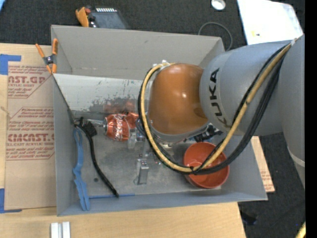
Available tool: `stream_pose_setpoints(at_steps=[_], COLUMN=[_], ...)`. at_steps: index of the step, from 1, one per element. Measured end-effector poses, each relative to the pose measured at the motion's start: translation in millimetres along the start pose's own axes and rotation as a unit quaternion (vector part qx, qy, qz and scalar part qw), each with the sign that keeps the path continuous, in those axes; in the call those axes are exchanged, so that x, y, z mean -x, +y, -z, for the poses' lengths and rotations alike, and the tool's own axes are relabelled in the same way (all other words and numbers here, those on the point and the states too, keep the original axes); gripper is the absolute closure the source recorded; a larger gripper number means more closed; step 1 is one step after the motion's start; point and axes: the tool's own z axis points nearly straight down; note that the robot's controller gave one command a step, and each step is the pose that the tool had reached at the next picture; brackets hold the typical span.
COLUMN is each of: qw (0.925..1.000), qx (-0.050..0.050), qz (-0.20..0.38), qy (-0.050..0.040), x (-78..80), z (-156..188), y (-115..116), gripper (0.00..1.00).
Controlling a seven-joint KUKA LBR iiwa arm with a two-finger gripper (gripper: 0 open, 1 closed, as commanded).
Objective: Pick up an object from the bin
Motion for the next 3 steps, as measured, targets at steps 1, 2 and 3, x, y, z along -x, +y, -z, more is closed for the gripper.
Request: stream_pose_setpoints(at_steps=[1,2,3], qw=[1.0,0.9971,0.9966], qx=[0.001,0.002,0.001], qz=[-0.001,-0.077,-0.082], qy=[-0.0038,-0.0042,-0.0043], x=[1.8,6.2,-1.4], z=[4.5,-56.8,-64.6], y=[-0.9,20.6,38.3], gripper=[0.0,0.0,0.0])
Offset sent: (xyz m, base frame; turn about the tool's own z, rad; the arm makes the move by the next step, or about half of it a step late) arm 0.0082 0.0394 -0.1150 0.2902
